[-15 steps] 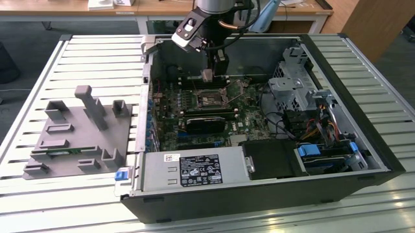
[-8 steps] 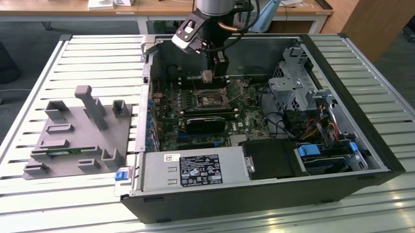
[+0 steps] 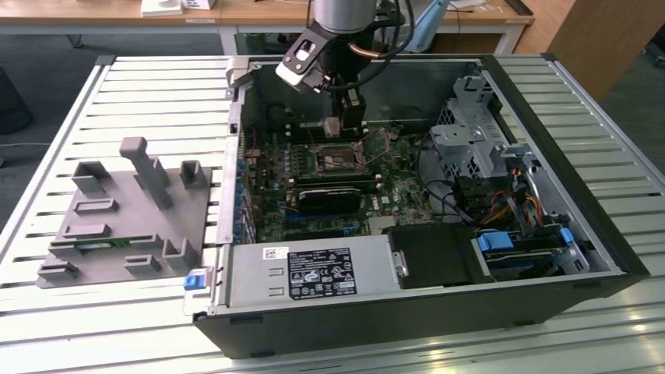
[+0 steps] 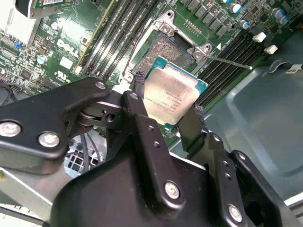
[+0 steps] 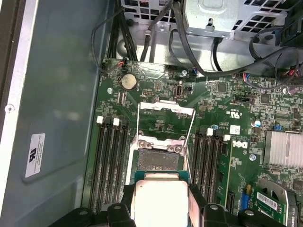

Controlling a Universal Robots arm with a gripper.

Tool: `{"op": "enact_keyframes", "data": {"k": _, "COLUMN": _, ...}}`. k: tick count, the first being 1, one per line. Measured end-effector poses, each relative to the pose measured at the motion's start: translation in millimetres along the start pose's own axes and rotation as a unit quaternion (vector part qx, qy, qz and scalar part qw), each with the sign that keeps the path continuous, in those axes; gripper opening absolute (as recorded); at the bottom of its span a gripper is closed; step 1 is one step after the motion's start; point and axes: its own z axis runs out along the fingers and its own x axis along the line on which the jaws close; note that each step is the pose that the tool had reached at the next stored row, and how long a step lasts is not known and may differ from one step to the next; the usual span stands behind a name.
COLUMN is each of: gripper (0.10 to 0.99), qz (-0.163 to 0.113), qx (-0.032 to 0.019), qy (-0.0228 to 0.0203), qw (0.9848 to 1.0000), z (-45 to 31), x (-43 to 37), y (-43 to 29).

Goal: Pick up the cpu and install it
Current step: 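Place the cpu into insertion slot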

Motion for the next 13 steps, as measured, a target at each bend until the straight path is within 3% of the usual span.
{"op": "enact_keyframes", "data": {"k": 13, "gripper": 0.533, "qz": 0.0, "qx": 0.0, "qy": 0.0, "qw": 1.0, "z": -4.1, "x": 0.1, "y": 0.3}}
